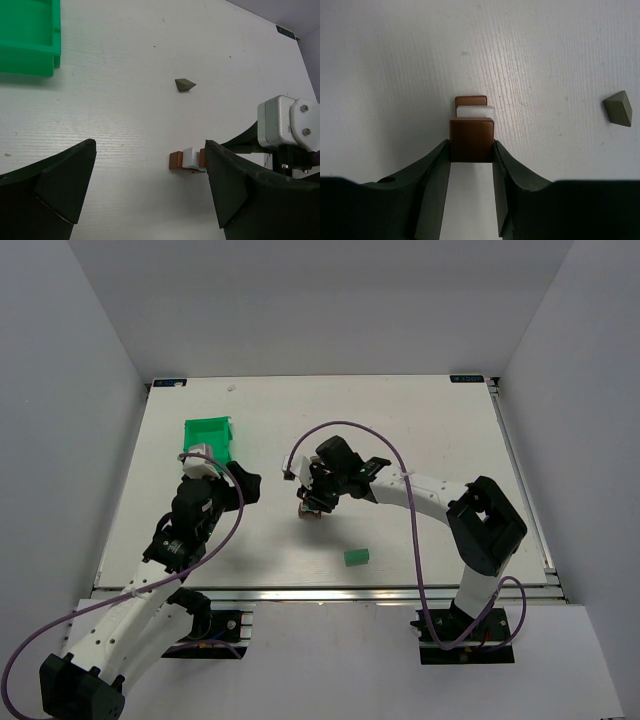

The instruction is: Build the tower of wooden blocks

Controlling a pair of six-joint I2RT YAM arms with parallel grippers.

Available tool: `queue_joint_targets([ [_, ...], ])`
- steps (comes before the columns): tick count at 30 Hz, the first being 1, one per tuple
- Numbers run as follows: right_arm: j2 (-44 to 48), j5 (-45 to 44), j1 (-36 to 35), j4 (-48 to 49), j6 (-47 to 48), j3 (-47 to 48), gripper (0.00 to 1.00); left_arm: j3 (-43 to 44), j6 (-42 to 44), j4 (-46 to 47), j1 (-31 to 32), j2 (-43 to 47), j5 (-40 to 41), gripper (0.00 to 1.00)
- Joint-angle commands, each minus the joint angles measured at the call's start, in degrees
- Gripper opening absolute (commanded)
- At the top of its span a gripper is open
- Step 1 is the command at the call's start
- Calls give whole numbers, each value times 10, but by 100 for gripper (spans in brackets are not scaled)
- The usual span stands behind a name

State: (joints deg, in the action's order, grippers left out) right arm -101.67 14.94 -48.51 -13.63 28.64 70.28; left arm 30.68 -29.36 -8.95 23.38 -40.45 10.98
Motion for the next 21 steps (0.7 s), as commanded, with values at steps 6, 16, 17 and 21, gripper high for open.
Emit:
queue_joint_targets([
  [6,14,6,-3,6,-1,-5,42,-3,6,8,-2,-2,-9,98],
  [16,9,5,-3,4,-3,-6,43,-4,6,9,-2,-2,-10,98],
  [17,9,5,-3,4,-3,-6,43,-4,6,9,-2,-1,-10,98],
  [21,4,4,-2,4,-4,-7,44,-4,5,9,-2,-1,-11,98],
])
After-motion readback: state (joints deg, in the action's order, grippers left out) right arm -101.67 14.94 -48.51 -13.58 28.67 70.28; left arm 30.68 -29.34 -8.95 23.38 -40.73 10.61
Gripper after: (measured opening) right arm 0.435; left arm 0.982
